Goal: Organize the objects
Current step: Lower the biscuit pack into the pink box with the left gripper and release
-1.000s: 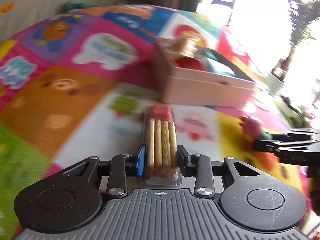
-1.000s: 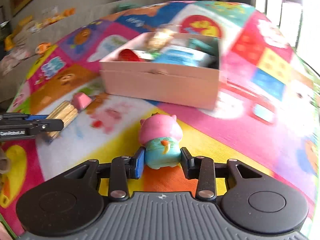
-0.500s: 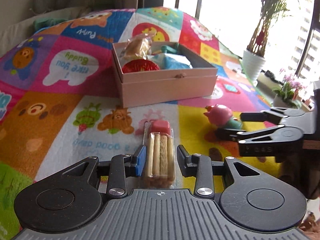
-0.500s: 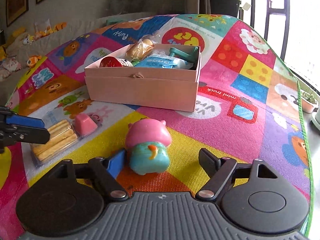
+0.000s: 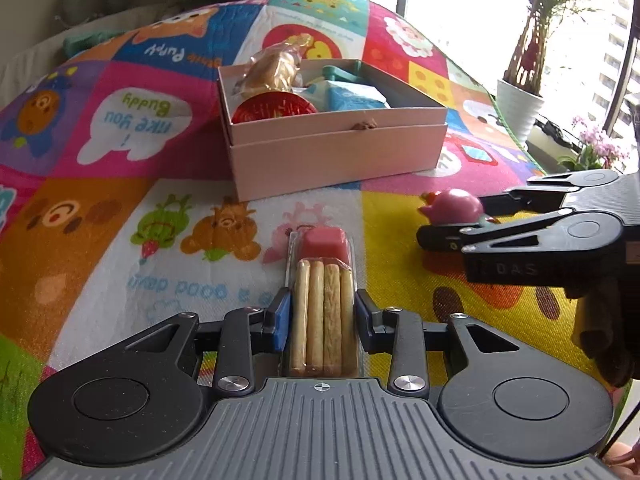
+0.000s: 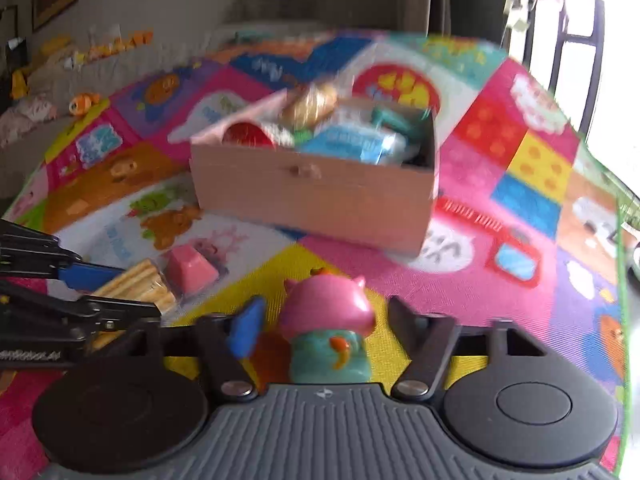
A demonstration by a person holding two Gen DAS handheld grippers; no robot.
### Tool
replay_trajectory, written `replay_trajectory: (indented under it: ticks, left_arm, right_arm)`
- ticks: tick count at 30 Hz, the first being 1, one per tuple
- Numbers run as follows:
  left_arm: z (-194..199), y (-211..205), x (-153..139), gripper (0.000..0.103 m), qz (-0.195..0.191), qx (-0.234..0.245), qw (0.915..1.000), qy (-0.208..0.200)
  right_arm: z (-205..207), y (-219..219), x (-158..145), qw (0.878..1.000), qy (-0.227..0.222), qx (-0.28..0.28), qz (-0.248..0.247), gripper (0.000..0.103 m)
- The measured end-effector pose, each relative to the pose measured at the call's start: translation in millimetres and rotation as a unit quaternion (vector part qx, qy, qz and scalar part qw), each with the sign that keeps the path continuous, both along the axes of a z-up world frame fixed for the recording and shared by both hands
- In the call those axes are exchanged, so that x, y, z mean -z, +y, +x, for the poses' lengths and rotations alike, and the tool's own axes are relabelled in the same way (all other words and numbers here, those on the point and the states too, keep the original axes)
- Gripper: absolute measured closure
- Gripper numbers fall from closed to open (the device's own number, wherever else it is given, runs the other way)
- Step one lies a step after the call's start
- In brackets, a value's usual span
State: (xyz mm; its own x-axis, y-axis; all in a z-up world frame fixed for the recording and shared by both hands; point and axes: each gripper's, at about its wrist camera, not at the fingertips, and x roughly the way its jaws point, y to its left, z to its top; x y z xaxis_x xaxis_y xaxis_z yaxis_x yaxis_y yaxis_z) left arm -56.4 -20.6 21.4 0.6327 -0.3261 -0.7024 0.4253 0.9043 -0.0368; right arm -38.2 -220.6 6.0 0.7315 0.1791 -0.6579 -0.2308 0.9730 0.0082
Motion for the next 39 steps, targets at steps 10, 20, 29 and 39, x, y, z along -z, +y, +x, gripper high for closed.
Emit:
replay_trajectory:
  ticks: [10,20,29,39]
  left_arm:
    - [10,3,-4,0.066,-0.038,-0.018,0.999,0.016]
    - [49,-33,-97,0.067,-0.103,0.023,0.9936,-0.04]
    - [141,-101,-72,0.066,-0.199,-0.059,0.9782,-0.015]
    - [113,-31,-67,0.067,-0.239,-0.087,0.9664,-0.036]
  right_arm:
    - [-48,-38,-54,0.996,-0.075,0.011,0.04,0.055]
    - [-59,-80,-66,0.985,-0.13,0.069,0.086,0.055]
    - [-59,-98,-50,0.984,-0.114,0.092,0.098,0.055]
    - [-45,-105,-34,0.984,-0.085,0.1,0.116,0.054]
